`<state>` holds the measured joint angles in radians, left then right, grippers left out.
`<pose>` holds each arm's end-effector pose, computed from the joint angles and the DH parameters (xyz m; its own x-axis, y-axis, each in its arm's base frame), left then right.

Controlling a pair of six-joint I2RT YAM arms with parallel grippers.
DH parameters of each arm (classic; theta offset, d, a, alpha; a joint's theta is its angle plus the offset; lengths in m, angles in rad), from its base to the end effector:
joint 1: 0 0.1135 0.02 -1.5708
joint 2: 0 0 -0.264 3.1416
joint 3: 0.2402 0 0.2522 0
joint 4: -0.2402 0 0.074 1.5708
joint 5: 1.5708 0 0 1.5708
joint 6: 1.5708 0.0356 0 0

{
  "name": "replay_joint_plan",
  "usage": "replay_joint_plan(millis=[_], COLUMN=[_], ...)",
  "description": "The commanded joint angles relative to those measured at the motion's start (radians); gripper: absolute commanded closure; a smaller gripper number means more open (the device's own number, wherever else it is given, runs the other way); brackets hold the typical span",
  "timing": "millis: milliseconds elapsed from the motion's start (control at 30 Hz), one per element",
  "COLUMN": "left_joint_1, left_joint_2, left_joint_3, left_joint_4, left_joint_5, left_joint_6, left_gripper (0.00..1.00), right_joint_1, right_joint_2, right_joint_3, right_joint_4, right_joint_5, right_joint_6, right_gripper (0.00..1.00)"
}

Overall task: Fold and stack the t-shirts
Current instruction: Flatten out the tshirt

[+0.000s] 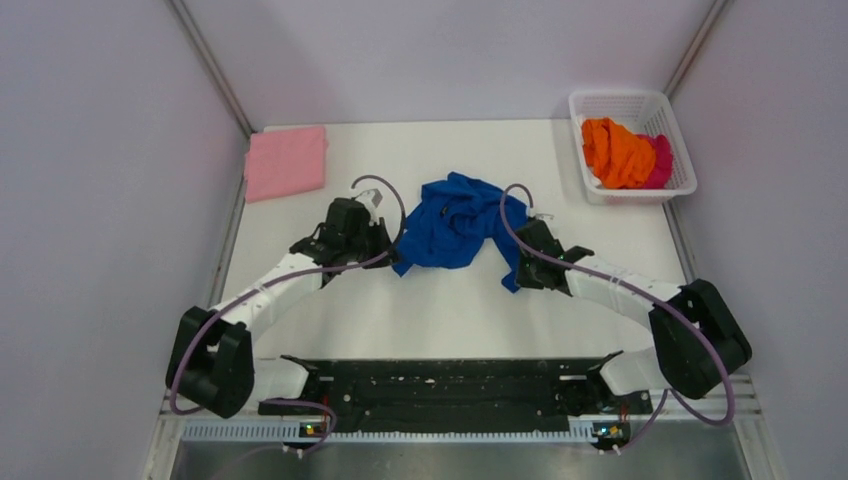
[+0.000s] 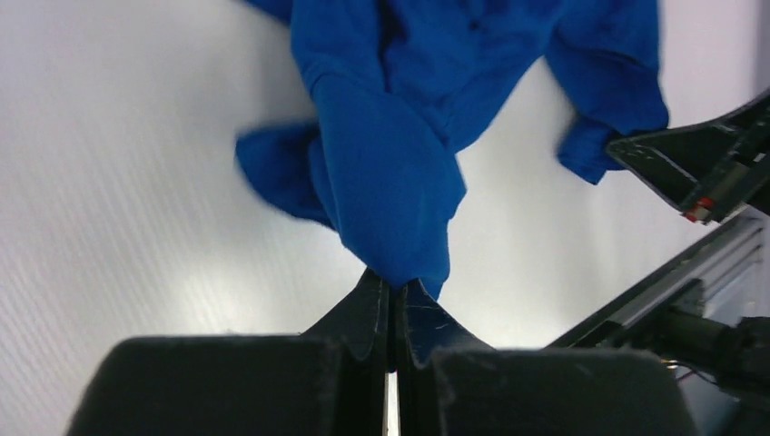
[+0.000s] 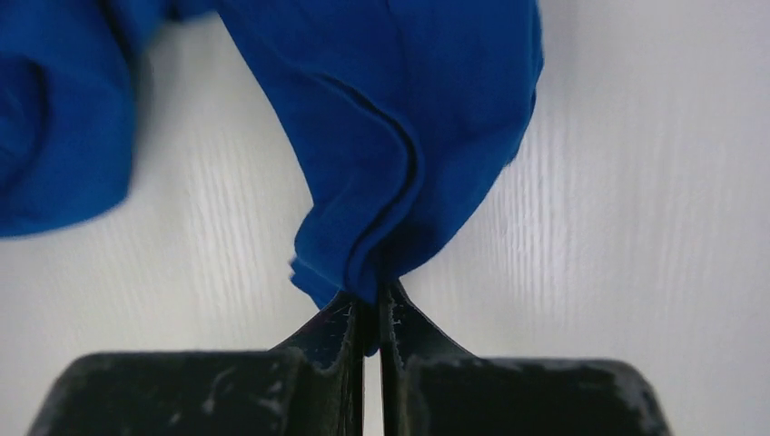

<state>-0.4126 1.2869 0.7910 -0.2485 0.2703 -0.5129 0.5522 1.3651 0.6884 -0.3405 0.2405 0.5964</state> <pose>0.2433 -0.1169 0.2298 -0.8187 -0.1578 -0.5521 0.1889 0.8339 -0.5185 0.2188 0.1248 0.1730 -0.8254 0.1322 -0.5488 0.0735 0.9891 0.1277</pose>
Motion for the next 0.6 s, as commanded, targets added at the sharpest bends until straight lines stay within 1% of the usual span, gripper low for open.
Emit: replay_joint_plan(millis=[0,100,267,333,400,567], left_joint_1=[0.025,0.085,0.254,0.300,0.323,0.348], left_joint_2=[-0.075,-0.083,-0.070,-0.076,-0.098,-0.152], left_joint_3=[0.103,0.195,0.355,0.414,0.470,0.607], left_joint_4=[0.186,0.275,0.318,0.318,0.305,0.179], left_joint_5=[0.061,0.061,0.118,0.113,0.077,-0.124], left_joint_6=[-0.067,-0.122,-0.227,-0.234,-0.211,-0.148], left_gripper=[1.00,1.00,1.00,1.00,1.00,1.00], right_joint_1=[-0.047,-0.114,-0.179,-0.190,-0.196,-0.225], right_joint_2=[-0.135,-0.202,-0.243,-0.237,-0.231,-0.233], right_joint_3=[0.199,0.293,0.459,0.540,0.616,0.760], right_joint_4=[-0.013,0.050,0.126,0.139,0.144,0.146], right_joint_5=[0.237,0.253,0.262,0.257,0.262,0.268], right_joint_6=[-0.098,-0.170,-0.286,-0.353,-0.419,-0.543], right_gripper=[1.00,1.00,1.00,1.00,1.00,1.00])
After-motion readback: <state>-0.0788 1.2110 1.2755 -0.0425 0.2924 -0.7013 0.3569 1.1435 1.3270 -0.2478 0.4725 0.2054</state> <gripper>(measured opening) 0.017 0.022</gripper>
